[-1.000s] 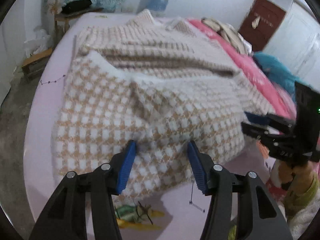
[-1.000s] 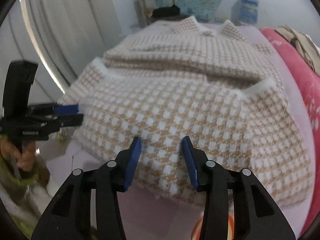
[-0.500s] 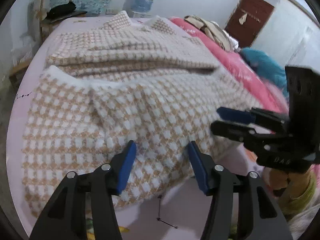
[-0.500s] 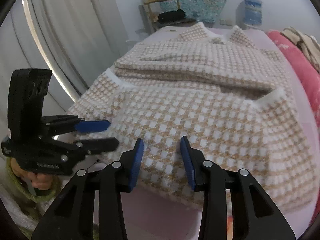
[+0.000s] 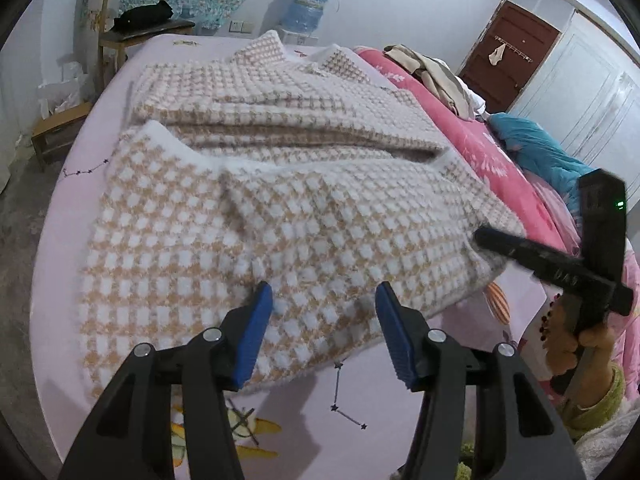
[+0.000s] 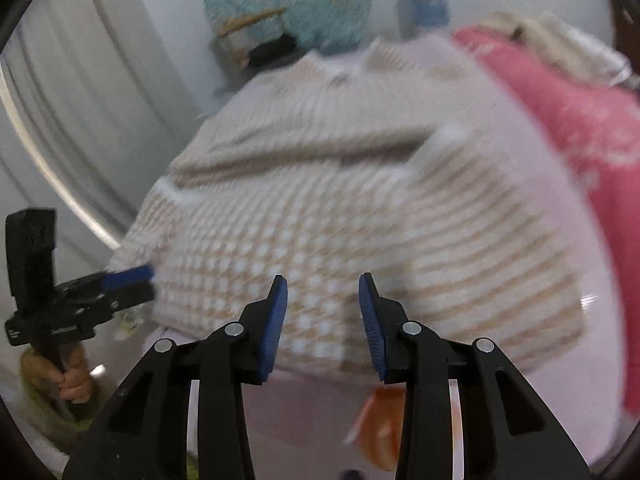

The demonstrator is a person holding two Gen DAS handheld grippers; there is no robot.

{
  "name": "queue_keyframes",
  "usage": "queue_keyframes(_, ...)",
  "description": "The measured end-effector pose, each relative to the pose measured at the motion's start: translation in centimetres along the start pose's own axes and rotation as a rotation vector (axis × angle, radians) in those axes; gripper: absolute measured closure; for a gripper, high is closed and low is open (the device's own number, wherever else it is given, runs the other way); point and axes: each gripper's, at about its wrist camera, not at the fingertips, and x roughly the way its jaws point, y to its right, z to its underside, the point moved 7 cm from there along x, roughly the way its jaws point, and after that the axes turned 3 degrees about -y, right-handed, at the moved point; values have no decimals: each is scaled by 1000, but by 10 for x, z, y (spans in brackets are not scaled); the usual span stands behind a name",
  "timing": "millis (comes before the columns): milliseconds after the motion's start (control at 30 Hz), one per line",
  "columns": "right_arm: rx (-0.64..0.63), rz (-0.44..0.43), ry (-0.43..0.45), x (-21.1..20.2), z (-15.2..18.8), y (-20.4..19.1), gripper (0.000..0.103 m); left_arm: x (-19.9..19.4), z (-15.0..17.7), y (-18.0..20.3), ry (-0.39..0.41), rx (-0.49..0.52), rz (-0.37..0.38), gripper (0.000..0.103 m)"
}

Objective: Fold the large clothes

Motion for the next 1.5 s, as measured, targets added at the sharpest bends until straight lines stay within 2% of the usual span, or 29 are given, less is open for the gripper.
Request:
queue_keyframes(67,30,91,19,-4,0,21,69,0,2,-6,-2,-12,-23,51)
queue_keyframes(100,70,161,-4,2,5,40,71,1,4,-9,-8,-19,-24,51)
queue_keyframes(133,94,184,-36,11,10,51,71,1,5,-11,-4,-28,-19,51)
queue_keyframes(167,131,152,-71,21,17,59,71,-1,5,-11,3,-30,-18,51)
queue_keyframes(200,161,125,-54,21,19,63,71,1,4,-9,2,-27,-23,51)
queue_keyframes(267,147,137,-50,15,15,61,71,1,3,-8,-1,-21,-37,51)
queue_keyframes(333,149,125,-26,6,10,58,66,-2,2,-7,-3,-24,-39,51)
queue_keyframes(467,135,37,2,-8,1,42,61,-12,-5,-10,17,-40,-35,51)
queue_keyframes(567,106,-6,-1,-5,-4,26,61,-16,-14,-10,29,-41,-28,51)
queue_keyframes(667,91,-47,-13,6,-13,12,61,-13,-21,-9,19,-40,-32,51)
queue_keyframes(800,76,-87,-47,20,-27,-4,54,0,-31,-2,-11,-27,-31,51)
queue_keyframes(900,69,-100,-70,27,-33,-8,48,14,-39,-1,-35,-9,-76,51)
queue_keyframes(1100,65,-97,-126,51,-39,-6,48,34,-53,-12,-50,-12,-155,51)
queue_keyframes(1133,48,-87,-143,57,-38,-7,50,37,-54,-14,-54,-10,-162,51)
queue_keyframes(1200,11,-70,-168,63,-34,-11,63,40,-54,-17,-60,-5,-172,60)
queue_keyframes(1233,-1,-73,-172,64,-33,-13,66,43,-53,-18,-64,5,-184,65)
queue_keyframes(1267,-13,-67,-177,65,-32,-15,72,44,-52,-18,-68,17,-187,71)
queue_keyframes(1300,-26,-55,-182,65,-31,-16,84,45,-51,-17,-67,28,-191,75)
queue_keyframes(1367,-45,-36,-190,67,-29,-18,93,46,-50,-14,-64,67,-216,83)
queue_keyframes(1433,-71,-17,-190,64,-28,-21,98,44,-48,-9,-54,106,-224,98)
queue_keyframes(1500,-93,-1,-183,58,-30,-24,102,37,-49,-2,-31,156,-245,99)
